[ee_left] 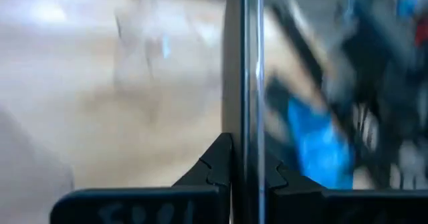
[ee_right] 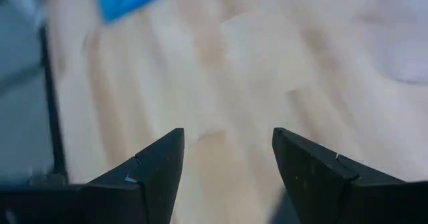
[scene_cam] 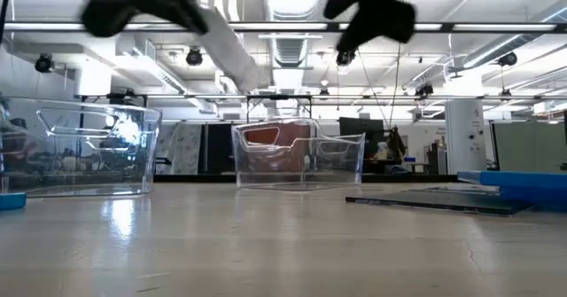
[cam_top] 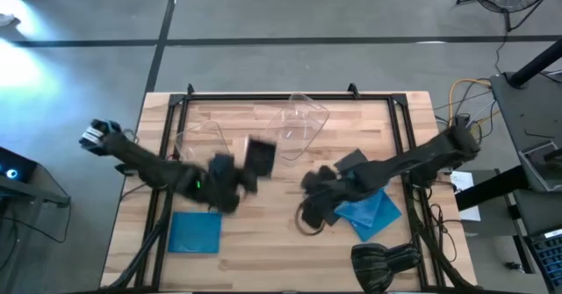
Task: Pick & place jewel cases by type
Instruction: Put the left black CD case into the right transparent bin
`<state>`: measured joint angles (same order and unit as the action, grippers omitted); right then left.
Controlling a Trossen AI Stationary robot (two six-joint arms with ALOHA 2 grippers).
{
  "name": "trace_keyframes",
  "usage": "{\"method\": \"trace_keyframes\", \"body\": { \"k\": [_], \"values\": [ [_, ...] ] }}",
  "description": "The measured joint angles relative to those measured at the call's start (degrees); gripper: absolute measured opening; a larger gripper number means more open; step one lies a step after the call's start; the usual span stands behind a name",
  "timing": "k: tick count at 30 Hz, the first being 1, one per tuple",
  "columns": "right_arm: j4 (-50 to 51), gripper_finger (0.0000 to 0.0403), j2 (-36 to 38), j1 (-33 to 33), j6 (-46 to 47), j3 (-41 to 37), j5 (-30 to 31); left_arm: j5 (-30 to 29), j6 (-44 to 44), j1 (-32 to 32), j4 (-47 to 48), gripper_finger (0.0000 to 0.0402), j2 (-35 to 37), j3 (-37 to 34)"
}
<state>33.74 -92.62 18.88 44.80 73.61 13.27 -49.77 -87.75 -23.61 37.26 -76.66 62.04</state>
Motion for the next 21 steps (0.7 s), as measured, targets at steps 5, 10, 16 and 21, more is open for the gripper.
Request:
{"method": "trace_keyframes", "body": {
  "k": [5, 10, 16, 21],
  "values": [
    [0.0, 0.0224, 9.04, 0.35, 18.26, -7.87, 11.99, 3.74, 10.83, 16.58, -20.36, 0.0, 1.95, -2.44],
    [-2.41, 0.0224, 12.88, 1.05, 24.94, -13.47, 15.83, 10.52, 15.98, 27.07, -33.21, 0.0, -5.25, -2.4],
    [-3.86, 0.0224, 14.03, 1.24, 26.03, -16.04, 16.92, 18.01, 23.53, 30.53, -28.86, 0.0, -13.82, 2.83],
    [-3.96, 0.0224, 14.09, 1.25, 25.39, -16.03, 16.9, 29.28, 34.73, 31.52, -18.01, 0.0, -19.74, 10.49]
  ]
}}
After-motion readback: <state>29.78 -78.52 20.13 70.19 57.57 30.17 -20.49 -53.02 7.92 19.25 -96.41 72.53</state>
